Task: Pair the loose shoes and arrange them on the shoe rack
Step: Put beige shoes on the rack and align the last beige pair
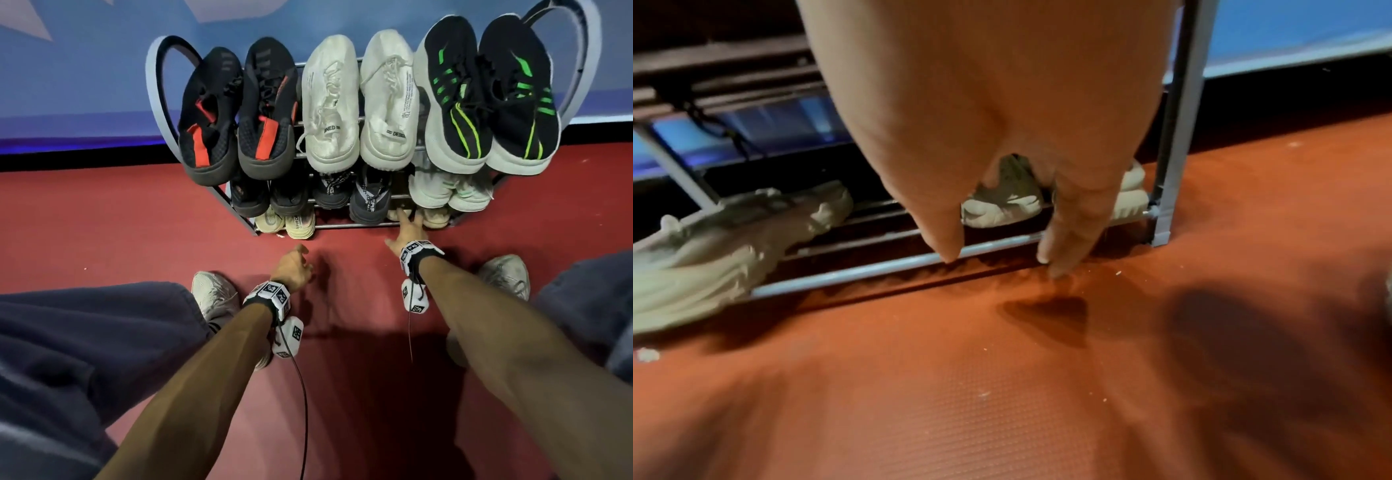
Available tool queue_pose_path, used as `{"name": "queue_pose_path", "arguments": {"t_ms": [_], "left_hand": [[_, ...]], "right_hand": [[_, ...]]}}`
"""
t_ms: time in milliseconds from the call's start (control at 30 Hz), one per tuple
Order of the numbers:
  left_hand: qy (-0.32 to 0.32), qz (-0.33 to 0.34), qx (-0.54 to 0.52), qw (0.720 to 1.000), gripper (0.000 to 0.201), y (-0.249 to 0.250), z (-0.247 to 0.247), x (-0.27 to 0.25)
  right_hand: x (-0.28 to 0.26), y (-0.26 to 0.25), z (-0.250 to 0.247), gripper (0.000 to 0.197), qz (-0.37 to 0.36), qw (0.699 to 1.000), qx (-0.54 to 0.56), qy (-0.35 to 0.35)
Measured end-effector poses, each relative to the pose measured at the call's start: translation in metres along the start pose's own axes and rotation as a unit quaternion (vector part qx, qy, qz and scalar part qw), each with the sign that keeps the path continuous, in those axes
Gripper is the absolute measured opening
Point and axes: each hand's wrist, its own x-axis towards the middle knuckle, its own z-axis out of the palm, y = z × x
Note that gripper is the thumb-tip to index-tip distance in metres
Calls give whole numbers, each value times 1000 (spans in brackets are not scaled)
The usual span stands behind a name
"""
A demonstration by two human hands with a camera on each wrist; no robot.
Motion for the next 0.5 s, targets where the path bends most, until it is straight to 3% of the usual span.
{"name": "queue_pose_path", "arguments": {"t_ms": [133, 233, 333, 400, 500], "left_hand": [[-17, 1, -14, 1000, 37, 4, 11, 9], [-28, 11, -24, 999, 35, 10, 20, 16], [-30, 25, -28, 999, 32, 20, 30, 19], [-26, 35, -42, 998, 28, 27, 39, 19], [-21, 51, -49, 997, 25, 41, 46, 20]], "right_hand": [[14, -7, 9, 52, -70, 997, -1, 44], [24, -19, 14, 43, -38, 994, 49, 87], [39, -24, 8, 29, -34, 997, -48, 55], [47, -17, 4, 28, -71, 991, -110, 42], [47, -4, 5, 33, -115, 986, -117, 39]]}}
